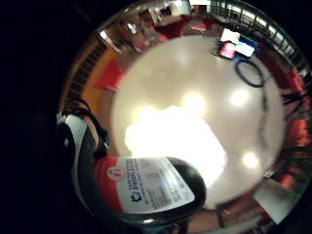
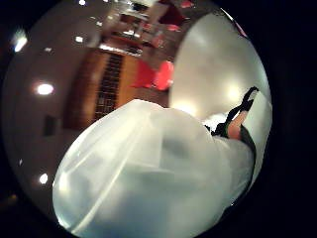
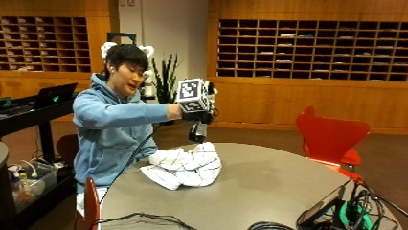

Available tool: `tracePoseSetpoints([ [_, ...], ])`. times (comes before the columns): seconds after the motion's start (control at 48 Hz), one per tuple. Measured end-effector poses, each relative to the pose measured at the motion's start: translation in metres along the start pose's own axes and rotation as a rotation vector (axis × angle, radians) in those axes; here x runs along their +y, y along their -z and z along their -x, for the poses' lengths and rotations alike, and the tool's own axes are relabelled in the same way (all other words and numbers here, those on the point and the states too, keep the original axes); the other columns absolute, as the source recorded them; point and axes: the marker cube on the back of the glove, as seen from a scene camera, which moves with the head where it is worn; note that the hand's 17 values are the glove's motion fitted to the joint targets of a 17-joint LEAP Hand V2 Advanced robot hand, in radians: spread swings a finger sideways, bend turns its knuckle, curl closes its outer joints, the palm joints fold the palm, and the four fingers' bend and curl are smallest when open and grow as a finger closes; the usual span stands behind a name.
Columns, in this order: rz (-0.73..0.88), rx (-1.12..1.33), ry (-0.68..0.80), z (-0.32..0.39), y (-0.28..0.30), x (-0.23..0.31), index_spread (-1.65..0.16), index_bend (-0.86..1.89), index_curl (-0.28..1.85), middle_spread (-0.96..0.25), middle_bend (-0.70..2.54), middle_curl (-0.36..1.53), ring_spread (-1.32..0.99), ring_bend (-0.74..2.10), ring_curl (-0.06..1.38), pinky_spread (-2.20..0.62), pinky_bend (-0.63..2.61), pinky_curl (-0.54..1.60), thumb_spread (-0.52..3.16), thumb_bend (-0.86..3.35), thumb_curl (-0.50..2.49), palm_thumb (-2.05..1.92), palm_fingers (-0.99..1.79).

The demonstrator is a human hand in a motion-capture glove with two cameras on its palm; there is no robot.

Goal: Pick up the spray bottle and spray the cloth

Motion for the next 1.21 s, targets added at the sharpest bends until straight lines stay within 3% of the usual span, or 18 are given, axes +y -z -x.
tracePoseSetpoints([
  [0.146,-0.067,-0.263,0.072,0.035,-0.050,-0.012,-0.21,0.40,0.51,-0.16,0.55,0.47,-0.19,0.56,0.43,-0.28,0.37,0.38,0.30,-0.04,0.75,0.93,1.40],
  [0.395,-0.134,-0.339,0.088,0.053,-0.129,-0.040,-0.21,0.40,0.51,-0.16,0.55,0.47,-0.18,0.56,0.43,-0.28,0.37,0.38,0.30,-0.04,0.75,0.94,1.40],
  [0.541,-0.200,-0.438,0.015,0.049,-0.166,-0.057,-0.21,0.40,0.51,-0.16,0.55,0.47,-0.18,0.57,0.43,-0.28,0.37,0.38,0.30,-0.04,0.75,0.94,1.40],
  [0.895,-0.247,-0.400,-0.026,0.021,-0.223,-0.069,-0.20,0.36,0.51,-0.14,0.54,0.47,-0.18,0.56,0.43,-0.26,0.40,0.39,0.34,-0.04,0.75,0.92,1.37],
  [1.207,-0.143,-0.380,0.011,0.029,-0.256,-0.073,-0.20,0.30,0.50,-0.15,0.50,0.46,-0.17,0.56,0.43,-0.27,0.42,0.39,0.39,-0.04,0.73,0.90,1.35],
])
